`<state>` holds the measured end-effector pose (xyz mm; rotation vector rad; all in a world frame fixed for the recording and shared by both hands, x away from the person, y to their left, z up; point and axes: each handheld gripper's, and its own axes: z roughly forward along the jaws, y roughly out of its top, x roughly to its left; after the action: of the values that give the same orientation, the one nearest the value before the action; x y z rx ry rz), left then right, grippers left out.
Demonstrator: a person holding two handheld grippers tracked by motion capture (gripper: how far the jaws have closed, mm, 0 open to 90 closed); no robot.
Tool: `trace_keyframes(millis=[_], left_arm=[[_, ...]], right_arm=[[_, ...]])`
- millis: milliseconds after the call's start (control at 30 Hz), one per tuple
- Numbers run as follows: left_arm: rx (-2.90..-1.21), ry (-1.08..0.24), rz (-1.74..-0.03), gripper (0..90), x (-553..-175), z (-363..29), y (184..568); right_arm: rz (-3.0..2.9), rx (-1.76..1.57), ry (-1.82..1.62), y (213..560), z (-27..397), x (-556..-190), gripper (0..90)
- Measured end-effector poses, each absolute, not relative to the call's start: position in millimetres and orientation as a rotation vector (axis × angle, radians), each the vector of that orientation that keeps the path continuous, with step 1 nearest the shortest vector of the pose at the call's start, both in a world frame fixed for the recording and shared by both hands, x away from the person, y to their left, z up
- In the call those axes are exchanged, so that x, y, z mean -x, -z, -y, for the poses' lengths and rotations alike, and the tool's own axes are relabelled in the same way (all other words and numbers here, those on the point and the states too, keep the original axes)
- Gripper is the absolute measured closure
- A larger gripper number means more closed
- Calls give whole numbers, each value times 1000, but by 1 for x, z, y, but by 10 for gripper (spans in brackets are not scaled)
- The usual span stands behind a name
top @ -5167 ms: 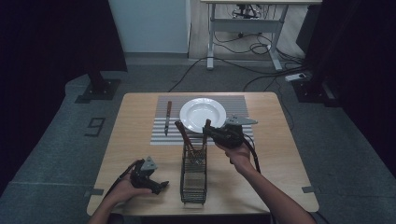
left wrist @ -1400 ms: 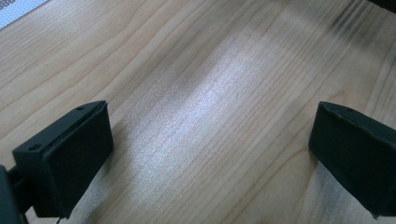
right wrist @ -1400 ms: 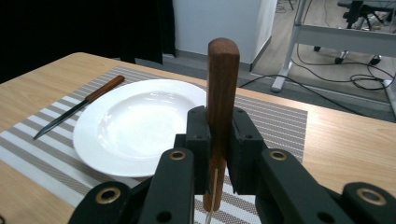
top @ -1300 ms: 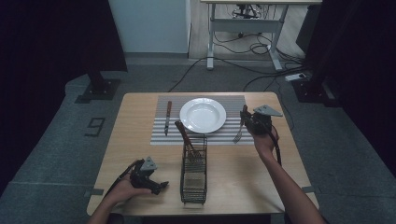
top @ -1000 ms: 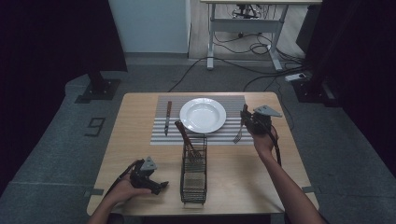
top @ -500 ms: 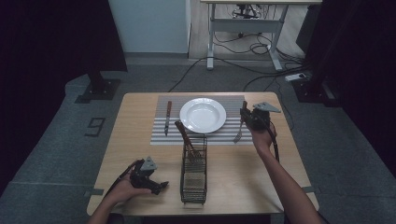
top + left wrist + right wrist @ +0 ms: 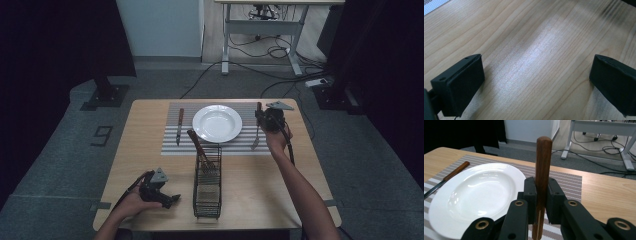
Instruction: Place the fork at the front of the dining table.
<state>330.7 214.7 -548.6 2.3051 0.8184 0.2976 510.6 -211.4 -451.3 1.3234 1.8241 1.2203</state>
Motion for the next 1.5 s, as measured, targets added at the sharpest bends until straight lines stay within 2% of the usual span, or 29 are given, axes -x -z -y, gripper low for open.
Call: trace_keyframes(millis=[767, 1500], left_arm=[[-2303, -297, -820, 0, -331, -215, 549], [-2305, -298, -819, 0, -331, -215, 549]], right_arm=[[-1917, -1476, -1103, 469, 193, -574, 804], [-1910, -1640, -1030, 513, 200, -613, 786]])
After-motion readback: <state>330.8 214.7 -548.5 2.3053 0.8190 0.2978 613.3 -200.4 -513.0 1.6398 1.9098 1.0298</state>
